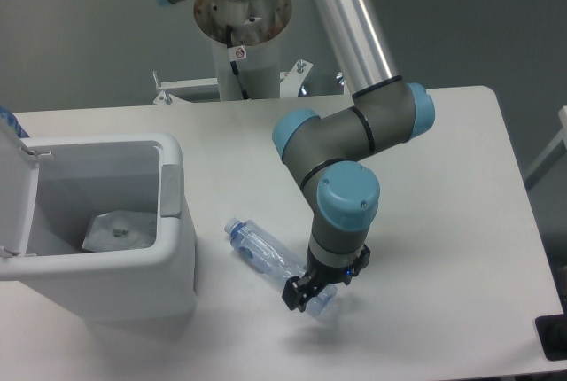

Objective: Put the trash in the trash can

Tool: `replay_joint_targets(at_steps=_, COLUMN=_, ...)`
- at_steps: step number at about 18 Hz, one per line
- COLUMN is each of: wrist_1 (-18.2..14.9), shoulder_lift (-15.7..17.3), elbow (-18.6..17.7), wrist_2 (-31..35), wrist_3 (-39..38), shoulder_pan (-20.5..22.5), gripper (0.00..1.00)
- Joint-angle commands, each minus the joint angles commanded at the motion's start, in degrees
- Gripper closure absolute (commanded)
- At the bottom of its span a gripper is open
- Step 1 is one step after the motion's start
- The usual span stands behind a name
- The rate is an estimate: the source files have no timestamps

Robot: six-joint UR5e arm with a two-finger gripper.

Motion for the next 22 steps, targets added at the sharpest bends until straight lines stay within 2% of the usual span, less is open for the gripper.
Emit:
replay_joint_targets(at_steps=17, wrist_1=0.09, shoulder_lift=-2.55, elbow=0.53, wrist_2=1.58, wrist_3=-0.7, shoulder_pan=-0.79, gripper=0.0)
replay_joint_targets(at_steps=19, wrist_1=0.09, shoulder_lift=-2.55, elbow=0.35, wrist_2=2.02, wrist_3=-0.7, shoulder_pan=-0.88, gripper=0.08)
replay_joint_targets(at_steps=22, wrist_1=0.09, shoulder_lift=-2.55, elbow=0.17, wrist_2=2.2, wrist_3=-0.7, shoulder_pan=-1.23, gripper=0.11)
